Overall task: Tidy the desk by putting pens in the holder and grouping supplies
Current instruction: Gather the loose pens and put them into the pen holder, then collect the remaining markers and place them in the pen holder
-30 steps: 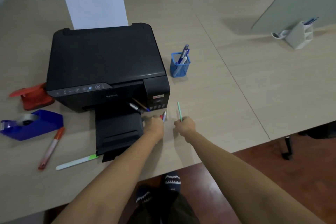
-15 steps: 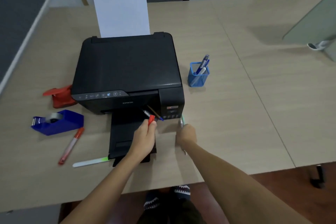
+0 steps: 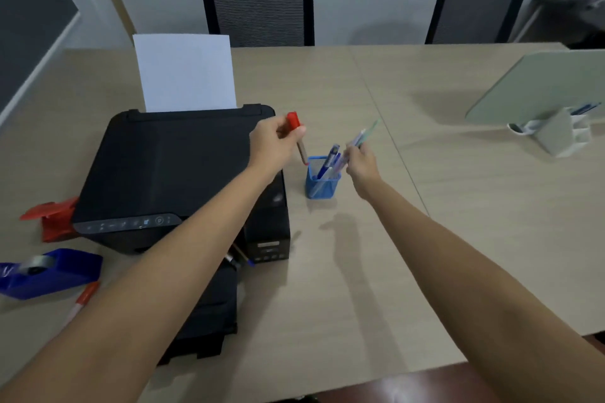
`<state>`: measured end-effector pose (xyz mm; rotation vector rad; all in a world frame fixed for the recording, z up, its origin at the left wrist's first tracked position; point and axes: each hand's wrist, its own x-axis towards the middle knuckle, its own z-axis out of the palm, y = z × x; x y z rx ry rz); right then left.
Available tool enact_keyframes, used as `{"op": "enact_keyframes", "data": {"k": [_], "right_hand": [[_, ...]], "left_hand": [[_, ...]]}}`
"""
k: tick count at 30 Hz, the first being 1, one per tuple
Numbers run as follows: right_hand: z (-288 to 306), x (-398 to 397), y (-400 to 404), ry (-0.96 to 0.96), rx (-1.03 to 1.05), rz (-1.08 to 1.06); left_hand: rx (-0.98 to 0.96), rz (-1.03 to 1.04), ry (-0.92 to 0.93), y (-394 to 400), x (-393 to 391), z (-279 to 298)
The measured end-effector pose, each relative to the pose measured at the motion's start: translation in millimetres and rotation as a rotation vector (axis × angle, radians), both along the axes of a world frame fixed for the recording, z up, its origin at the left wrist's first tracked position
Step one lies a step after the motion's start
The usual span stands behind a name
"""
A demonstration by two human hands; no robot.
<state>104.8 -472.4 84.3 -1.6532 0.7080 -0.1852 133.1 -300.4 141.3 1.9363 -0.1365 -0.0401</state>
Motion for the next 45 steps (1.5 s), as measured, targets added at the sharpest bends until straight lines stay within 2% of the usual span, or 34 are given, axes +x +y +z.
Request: {"op": "enact_keyframes", "data": {"k": [5,10,15,20,23,28,32,38,42,45], "right_hand": [[-9.8,38.1,-25.7,0.067,-0.320,0.073],[-38.6,47.0,-25.2,0.124,-0.455,0.185],[-57.6,45.8,-20.1,0.175,-0.563,0.295],[-53.1,41.1,-22.0,0.022,-0.481,0.179],[-48.4,39.5,-22.5,0.013,-0.474,0.134],[-36.9,32.2,-19.0,0.016,-0.540,0.069],[-11.1,22.5,-2.3,-0.050,-0.555,0.060],[30.6,12.7,75.1,-0.222,-0.582,0.067],[44.2,-13.1,155.0,-0.341,-0.654,0.088],[27.7,-42.6,204.3,-0.438,-0.730,0.165]], "left_hand": [[0.261,-0.006,0.035,-36.8,41.8,-32.9],[0.496,-0.101,0.093,-61.7,57.4,-65.4],[0.634,-0.202,0.107,-72.7,63.5,-81.1],[0.623,-0.261,0.131,-76.0,63.5,-82.6],[0.594,-0.259,0.139,-73.2,58.5,-79.8],[0.542,-0.250,0.051,-55.0,48.0,-51.0],[0.443,-0.207,0.009,-11.5,36.9,-15.0],[0.374,-0.183,-0.043,106.7,8.6,32.3],[0.370,-0.170,-0.045,198.1,-13.4,39.6],[0.395,-0.182,-0.033,259.2,-32.7,27.8]]}}
